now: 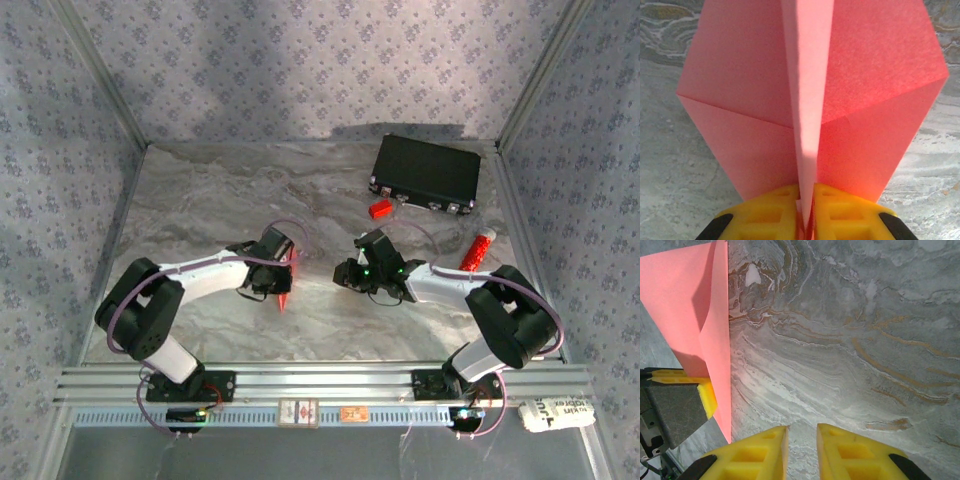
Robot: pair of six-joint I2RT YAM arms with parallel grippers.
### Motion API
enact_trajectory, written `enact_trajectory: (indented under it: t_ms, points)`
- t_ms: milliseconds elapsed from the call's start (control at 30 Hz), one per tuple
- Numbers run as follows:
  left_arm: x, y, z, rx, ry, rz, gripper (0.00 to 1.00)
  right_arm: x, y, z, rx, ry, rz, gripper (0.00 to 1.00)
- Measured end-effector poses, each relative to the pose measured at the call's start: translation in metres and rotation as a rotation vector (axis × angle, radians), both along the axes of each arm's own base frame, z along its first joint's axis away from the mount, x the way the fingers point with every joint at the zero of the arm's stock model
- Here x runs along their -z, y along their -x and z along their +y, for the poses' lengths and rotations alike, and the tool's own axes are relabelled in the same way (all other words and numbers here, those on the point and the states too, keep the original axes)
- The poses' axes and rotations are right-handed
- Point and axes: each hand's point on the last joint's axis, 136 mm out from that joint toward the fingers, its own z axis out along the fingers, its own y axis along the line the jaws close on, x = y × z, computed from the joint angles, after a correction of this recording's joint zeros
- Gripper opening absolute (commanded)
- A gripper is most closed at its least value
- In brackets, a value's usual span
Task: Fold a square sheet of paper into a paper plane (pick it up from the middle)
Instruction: Turn over a paper plane at the center of the table.
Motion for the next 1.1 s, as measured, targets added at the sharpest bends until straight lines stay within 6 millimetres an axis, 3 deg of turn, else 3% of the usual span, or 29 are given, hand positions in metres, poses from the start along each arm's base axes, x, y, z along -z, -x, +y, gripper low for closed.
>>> enact_trajectory:
  t_ms: [600,1100]
  points:
    - [0.001,-0.001,-0.009,0.034,-0.034,0.017,0.18,0.0,0.0,0.0,0.0,0.0,0.0,0.24]
    - [0.003,-0.001,-0.016,0.021,-0.154,-0.002,0.3,-0.002,-0.002,-0.003,0.008,-0.001,-0.006,0.24]
